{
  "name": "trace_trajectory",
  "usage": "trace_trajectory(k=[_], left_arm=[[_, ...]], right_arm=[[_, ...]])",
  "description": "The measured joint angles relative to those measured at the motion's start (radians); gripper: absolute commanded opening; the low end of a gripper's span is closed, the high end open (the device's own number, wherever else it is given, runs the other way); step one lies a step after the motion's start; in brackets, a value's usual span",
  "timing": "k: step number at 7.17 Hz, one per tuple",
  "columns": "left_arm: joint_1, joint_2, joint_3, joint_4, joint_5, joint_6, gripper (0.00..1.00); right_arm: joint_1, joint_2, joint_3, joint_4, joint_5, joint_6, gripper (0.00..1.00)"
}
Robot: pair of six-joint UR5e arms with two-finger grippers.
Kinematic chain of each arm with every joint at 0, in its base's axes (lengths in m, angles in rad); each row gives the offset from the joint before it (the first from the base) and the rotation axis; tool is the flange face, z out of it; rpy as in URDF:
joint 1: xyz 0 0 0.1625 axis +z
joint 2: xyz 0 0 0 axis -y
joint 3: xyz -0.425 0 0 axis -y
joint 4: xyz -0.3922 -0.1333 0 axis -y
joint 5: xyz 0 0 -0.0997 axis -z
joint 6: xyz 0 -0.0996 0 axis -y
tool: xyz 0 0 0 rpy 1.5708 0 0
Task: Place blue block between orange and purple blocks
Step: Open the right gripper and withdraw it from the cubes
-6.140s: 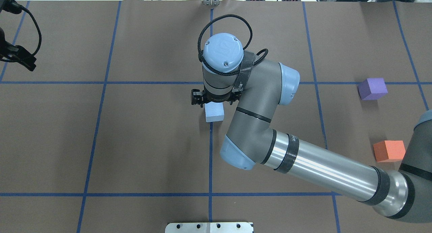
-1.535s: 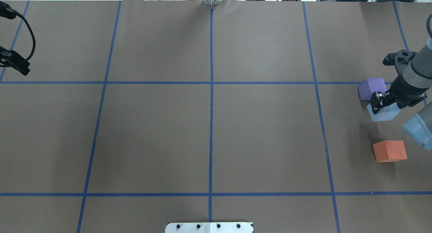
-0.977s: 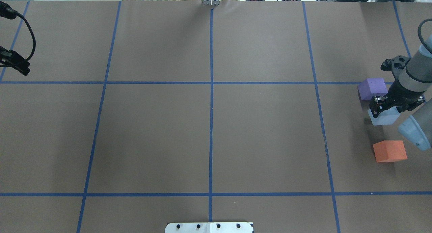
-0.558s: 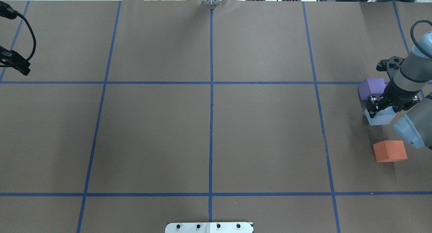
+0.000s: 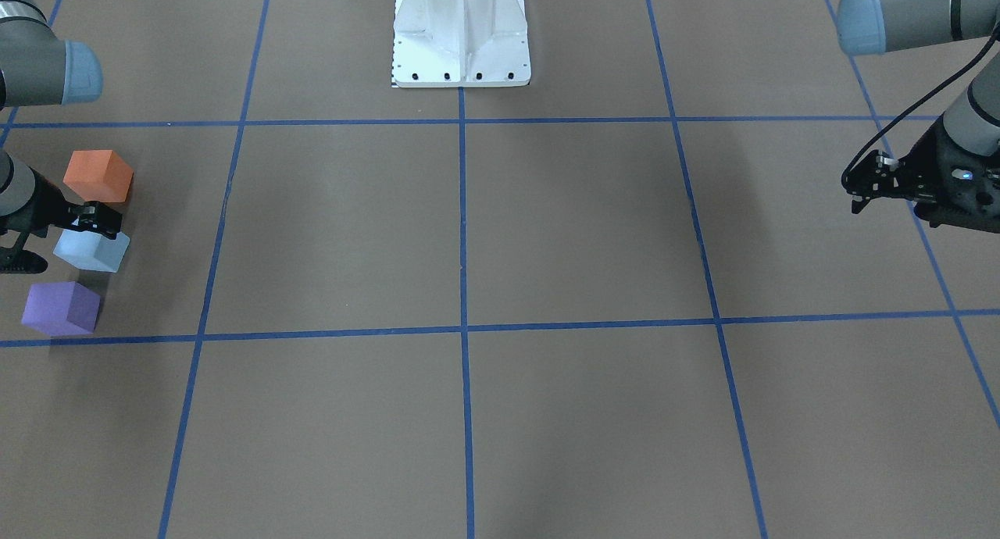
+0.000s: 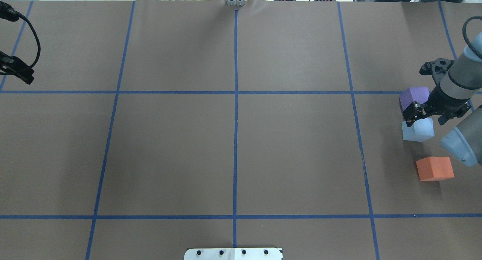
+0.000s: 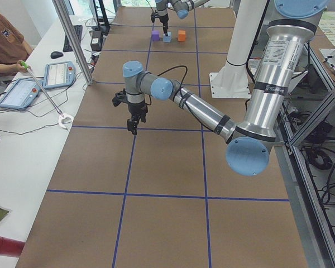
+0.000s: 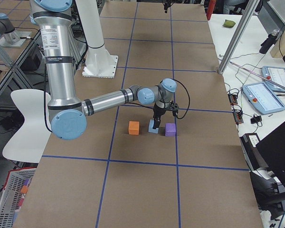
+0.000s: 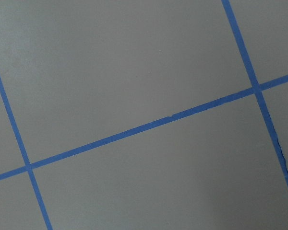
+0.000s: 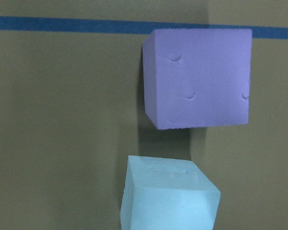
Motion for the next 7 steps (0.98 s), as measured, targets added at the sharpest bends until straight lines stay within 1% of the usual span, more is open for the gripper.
trace_trajectory(k=[1,2,3,5,6,7], left_arm=[[-0.001,-0.001,0.001,0.000,0.000,0.002,1.00],[-0.009,0.000,0.001,0.003,0.000,0.016,1.00],[-0.033,0.003,0.003,0.007,-0.001,0.056,1.00],[-0.148,0.042,0.023,0.013,-0.004,0.232,1.00],[-0.220,0.070,0.047,0.010,-0.023,0.329,1.00],[-0.294,0.099,0.085,0.004,-0.072,0.407,1.00]], right_arm=[[0.032,-0.016,0.047,-0.004,0.004,-0.004,1.00],[0.095,-0.042,0.098,-0.007,0.009,-0.038,1.00],[0.164,-0.066,0.124,-0.010,0.015,-0.121,1.00],[0.322,-0.121,0.113,-0.011,0.071,-0.384,1.00],[0.392,-0.149,0.102,-0.010,0.093,-0.495,1.00],[0.456,-0.180,0.090,-0.010,0.114,-0.582,1.00]])
